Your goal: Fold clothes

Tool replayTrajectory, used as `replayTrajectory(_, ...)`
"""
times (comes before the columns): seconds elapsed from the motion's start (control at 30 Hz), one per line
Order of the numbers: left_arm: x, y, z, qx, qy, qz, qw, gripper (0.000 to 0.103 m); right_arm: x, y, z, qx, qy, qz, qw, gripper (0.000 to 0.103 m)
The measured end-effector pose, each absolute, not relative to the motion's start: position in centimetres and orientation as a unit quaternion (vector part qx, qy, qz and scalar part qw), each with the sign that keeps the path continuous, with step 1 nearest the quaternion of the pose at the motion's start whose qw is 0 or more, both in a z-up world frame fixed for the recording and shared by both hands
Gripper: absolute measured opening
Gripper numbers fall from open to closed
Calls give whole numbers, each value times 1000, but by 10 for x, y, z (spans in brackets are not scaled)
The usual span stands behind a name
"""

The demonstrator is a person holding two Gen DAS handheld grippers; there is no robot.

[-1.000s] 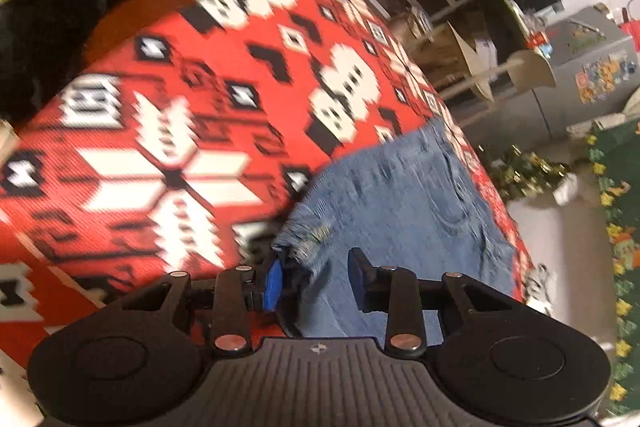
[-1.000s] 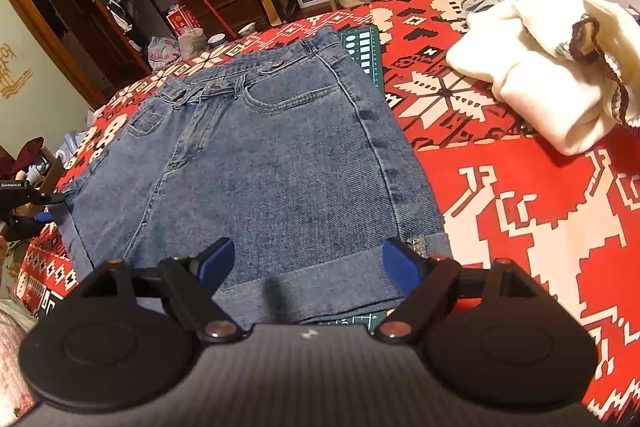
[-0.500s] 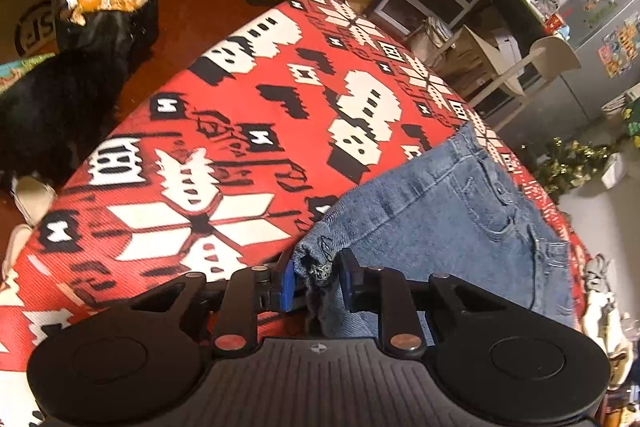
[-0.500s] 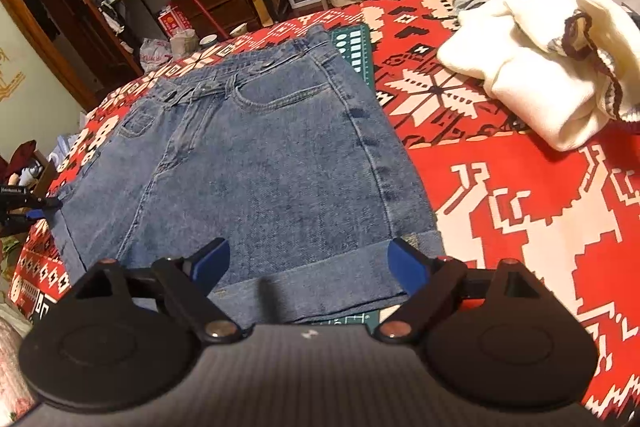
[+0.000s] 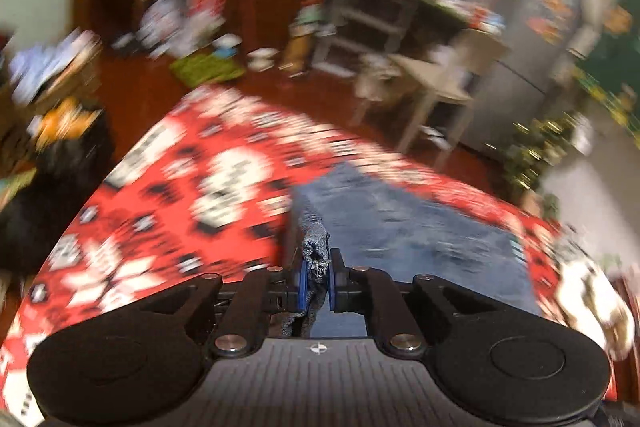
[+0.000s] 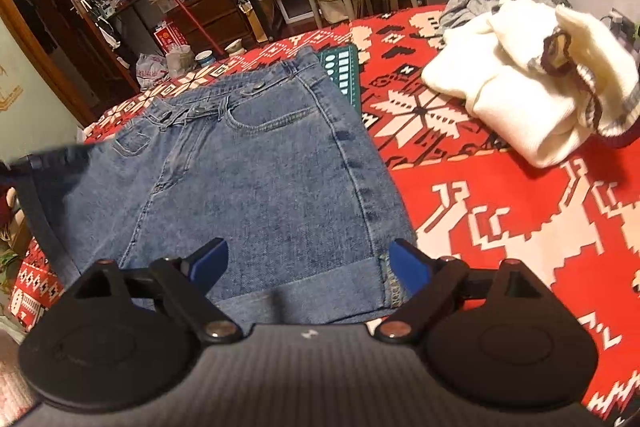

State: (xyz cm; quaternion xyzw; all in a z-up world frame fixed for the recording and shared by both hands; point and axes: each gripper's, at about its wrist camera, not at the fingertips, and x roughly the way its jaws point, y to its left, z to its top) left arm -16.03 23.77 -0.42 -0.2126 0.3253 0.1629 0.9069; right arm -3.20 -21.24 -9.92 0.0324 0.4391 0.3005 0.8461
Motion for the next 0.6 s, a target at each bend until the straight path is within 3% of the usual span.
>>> replayTrajectory(0.27,-124,140,23,-179,340,29,923,9,-34,-224,-86,40,417,299,857,90)
replayTrajectory(0.6,-66,59,-24,-174,407,-65,894,9,-28,-245,-83,75,410,281,864,90)
